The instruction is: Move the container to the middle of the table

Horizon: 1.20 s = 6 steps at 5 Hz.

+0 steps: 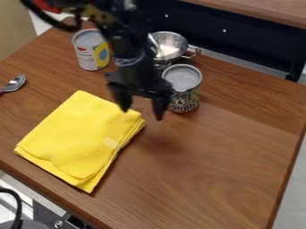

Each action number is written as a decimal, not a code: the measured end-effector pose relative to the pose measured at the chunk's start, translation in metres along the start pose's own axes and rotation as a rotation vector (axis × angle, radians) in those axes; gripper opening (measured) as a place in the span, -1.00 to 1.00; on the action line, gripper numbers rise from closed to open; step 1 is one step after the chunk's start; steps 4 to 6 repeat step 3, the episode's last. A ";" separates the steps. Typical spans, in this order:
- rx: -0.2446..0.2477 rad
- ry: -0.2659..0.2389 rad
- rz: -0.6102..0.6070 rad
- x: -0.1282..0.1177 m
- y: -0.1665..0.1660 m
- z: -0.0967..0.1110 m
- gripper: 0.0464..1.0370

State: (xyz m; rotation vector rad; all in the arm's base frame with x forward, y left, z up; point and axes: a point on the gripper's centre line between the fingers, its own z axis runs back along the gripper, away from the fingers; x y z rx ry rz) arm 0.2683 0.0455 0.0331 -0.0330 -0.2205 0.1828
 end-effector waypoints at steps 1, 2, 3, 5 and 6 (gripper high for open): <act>0.088 -0.141 0.154 -0.003 0.027 0.013 0.92; 0.141 -0.145 0.302 -0.003 0.054 0.020 0.92; 0.235 -0.157 0.521 0.002 0.100 0.024 0.92; 0.235 -0.157 0.521 0.002 0.100 0.024 0.92; 0.235 -0.157 0.521 0.002 0.100 0.024 0.92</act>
